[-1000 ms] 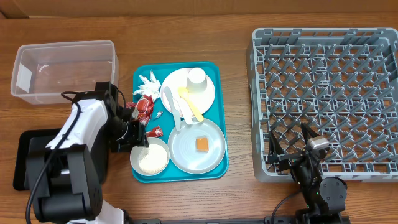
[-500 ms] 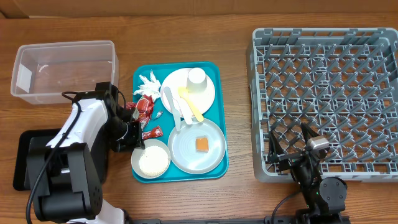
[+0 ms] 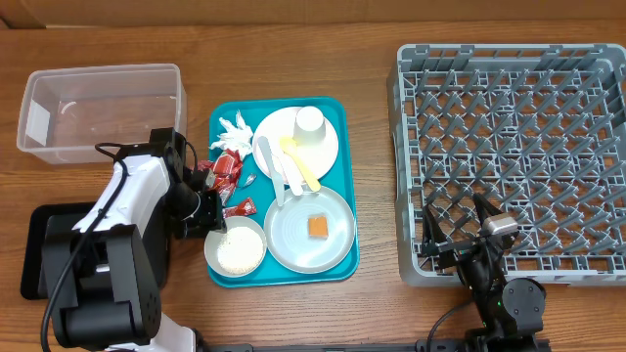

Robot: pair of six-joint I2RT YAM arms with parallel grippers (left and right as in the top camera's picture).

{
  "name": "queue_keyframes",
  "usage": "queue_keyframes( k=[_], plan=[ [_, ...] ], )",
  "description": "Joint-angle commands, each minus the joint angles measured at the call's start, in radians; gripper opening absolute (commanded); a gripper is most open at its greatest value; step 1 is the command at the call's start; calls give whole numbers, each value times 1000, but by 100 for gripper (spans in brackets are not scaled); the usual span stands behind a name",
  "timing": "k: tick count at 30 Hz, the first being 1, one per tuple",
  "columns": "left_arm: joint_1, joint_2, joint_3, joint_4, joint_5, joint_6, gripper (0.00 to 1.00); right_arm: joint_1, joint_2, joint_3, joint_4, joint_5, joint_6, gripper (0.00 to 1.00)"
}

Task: Sort waste into correct bins and load items into the dishwasher rack
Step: 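Reach the left gripper to the grey rice bowl and grasp its rim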

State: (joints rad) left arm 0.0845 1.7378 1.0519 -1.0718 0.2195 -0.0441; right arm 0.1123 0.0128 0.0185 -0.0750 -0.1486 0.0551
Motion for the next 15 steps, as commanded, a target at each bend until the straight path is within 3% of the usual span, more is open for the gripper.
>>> queue_keyframes(
  k=[1,3,5,13,15],
  plan=[
    [-6,7,15,11,-21,-8,52,5,-10,-10,5,14,-3,100],
    [-6,7,15,14,-21,-8,48,5,-10,-10,5,14,-3,100],
    [-6,7,15,16,-21,-8,36,5,-10,-10,5,14,-3,100],
    [-6,7,15,19,-20,-8,6,5,-10,-10,5,14,-3,100],
    [-6,7,15,19,-20,-8,4,5,-10,-10,5,14,-3,100]
  ],
)
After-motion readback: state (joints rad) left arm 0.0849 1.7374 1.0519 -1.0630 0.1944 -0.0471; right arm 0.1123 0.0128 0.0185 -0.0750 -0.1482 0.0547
